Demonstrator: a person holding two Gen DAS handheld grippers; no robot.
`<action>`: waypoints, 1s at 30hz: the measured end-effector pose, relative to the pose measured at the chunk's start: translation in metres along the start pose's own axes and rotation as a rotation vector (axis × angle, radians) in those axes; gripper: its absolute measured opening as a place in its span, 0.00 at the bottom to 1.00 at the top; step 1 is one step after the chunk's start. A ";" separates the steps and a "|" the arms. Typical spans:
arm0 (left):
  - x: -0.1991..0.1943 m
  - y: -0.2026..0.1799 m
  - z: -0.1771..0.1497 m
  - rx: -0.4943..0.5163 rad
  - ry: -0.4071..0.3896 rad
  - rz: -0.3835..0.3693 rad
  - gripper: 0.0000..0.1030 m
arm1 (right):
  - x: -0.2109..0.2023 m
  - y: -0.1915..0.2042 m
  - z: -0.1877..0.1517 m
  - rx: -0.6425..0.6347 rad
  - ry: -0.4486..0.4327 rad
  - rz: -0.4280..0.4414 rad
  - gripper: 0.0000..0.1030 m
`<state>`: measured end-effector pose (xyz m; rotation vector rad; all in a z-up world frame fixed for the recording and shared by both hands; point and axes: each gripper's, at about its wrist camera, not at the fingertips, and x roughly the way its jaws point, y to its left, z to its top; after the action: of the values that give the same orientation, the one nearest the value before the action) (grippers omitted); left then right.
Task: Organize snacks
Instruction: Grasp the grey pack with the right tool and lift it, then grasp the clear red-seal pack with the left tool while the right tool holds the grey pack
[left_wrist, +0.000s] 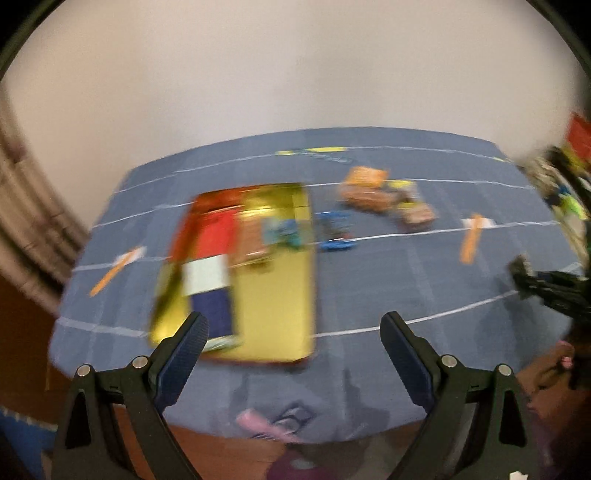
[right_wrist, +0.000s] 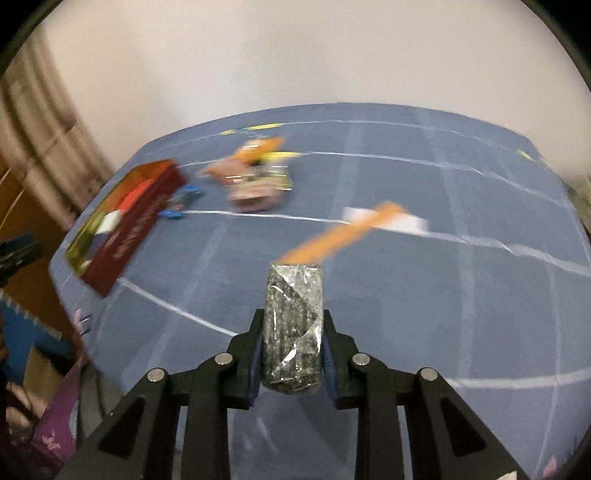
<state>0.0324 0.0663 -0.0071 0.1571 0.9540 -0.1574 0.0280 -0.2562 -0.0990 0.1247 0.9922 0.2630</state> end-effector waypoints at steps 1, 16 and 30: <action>0.005 -0.012 0.010 0.028 0.003 -0.042 0.90 | 0.000 -0.015 -0.004 0.045 0.001 -0.015 0.26; 0.130 -0.136 0.112 0.469 0.026 -0.325 0.83 | -0.004 -0.061 -0.014 0.171 -0.002 -0.005 0.26; 0.193 -0.159 0.112 0.647 0.186 -0.366 0.46 | 0.001 -0.067 -0.014 0.199 0.009 0.016 0.26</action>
<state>0.1989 -0.1237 -0.1119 0.5999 1.0849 -0.8021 0.0273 -0.3202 -0.1222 0.3126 1.0250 0.1791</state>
